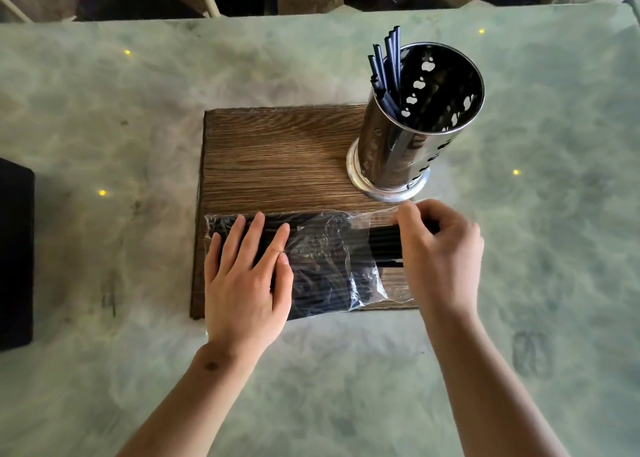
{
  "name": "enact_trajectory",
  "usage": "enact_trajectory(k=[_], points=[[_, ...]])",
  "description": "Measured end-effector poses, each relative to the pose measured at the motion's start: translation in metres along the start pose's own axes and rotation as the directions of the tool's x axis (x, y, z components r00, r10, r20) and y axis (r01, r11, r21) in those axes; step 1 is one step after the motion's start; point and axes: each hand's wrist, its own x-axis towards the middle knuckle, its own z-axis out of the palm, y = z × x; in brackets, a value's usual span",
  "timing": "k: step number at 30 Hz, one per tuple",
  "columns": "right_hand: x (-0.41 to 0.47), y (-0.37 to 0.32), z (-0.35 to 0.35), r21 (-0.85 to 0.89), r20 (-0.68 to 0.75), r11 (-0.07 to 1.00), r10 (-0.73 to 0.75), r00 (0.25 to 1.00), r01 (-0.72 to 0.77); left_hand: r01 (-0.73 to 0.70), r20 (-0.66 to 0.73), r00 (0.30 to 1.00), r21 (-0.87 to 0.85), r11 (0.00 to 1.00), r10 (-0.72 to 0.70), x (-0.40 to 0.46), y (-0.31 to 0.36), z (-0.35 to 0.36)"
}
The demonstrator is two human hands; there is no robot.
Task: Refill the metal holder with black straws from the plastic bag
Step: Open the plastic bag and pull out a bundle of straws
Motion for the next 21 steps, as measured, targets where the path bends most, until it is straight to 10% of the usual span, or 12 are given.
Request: enact_trajectory(k=[5,8,10,15,21], points=[[-0.013,-0.003,0.010,0.653,0.205,0.640,0.364,0.909,-0.404,0.002,-0.012,1.000,-0.005,1.000,-0.002,0.000,0.001,0.000],[-0.013,-0.012,0.016,0.907,0.328,0.146,0.341,0.881,-0.395,-0.003,-0.016,1.000,-0.002,1.000,0.003,0.000,0.001,0.001],[-0.014,-0.022,0.020,0.935,0.320,0.041,0.337,0.886,-0.353,0.003,-0.018,1.000,-0.001,1.000,-0.003,0.000,0.000,0.001],[-0.030,-0.029,0.040,0.954,0.264,0.062,0.299,0.917,-0.295,0.004,-0.017,1.000,0.002,1.000,-0.004,0.000,0.000,0.002],[-0.037,-0.019,0.058,0.816,0.153,0.501,0.295,0.943,-0.289,0.002,-0.017,1.000,0.009,1.000,-0.002,-0.001,0.000,0.003]])
